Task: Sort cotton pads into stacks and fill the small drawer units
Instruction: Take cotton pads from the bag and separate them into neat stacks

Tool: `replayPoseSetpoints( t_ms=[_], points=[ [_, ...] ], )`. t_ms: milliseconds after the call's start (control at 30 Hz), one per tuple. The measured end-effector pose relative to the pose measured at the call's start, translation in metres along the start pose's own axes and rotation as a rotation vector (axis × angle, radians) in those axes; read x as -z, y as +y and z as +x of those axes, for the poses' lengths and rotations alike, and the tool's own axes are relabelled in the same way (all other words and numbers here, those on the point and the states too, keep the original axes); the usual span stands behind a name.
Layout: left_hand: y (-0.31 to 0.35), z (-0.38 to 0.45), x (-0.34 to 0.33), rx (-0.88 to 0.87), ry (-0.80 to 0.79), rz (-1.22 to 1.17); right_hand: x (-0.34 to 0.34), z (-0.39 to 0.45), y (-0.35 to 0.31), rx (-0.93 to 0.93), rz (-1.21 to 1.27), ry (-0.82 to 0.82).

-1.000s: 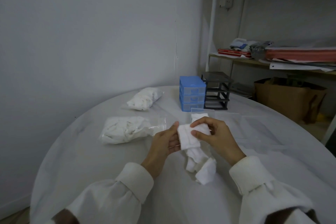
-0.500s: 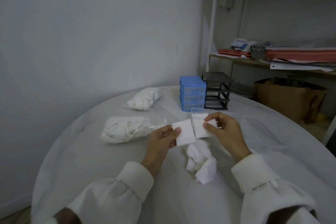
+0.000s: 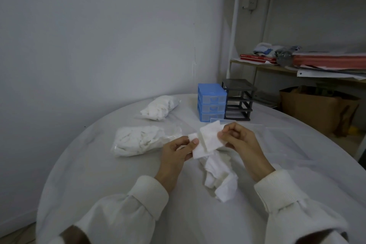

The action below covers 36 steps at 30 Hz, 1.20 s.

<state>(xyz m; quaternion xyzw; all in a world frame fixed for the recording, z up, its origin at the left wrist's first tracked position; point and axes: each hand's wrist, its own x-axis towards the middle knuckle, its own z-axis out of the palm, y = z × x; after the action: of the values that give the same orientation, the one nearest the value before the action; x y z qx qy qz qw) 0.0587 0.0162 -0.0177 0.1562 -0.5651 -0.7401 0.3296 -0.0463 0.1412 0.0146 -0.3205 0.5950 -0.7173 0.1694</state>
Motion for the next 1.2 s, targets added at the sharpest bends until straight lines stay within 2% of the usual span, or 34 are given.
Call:
replayPoseSetpoints(
  t_ms=[133, 400, 733, 1200],
  points=[
    [0.000, 0.000, 0.000, -0.003, -0.013, 0.009, -0.007, -0.002, 0.002, -0.002, 0.022, -0.028],
    [0.002, 0.000, 0.000, 0.037, 0.007, -0.075, -0.012, 0.000, 0.011, 0.036, -0.149, -0.034],
    [0.001, 0.001, 0.002, 0.077, -0.041, -0.081, -0.016, -0.006, 0.013, 0.083, -0.248, 0.044],
    [0.003, 0.000, 0.002, 0.066, -0.029, -0.026, -0.015, -0.004, 0.012, 0.034, -0.185, 0.046]
  ],
)
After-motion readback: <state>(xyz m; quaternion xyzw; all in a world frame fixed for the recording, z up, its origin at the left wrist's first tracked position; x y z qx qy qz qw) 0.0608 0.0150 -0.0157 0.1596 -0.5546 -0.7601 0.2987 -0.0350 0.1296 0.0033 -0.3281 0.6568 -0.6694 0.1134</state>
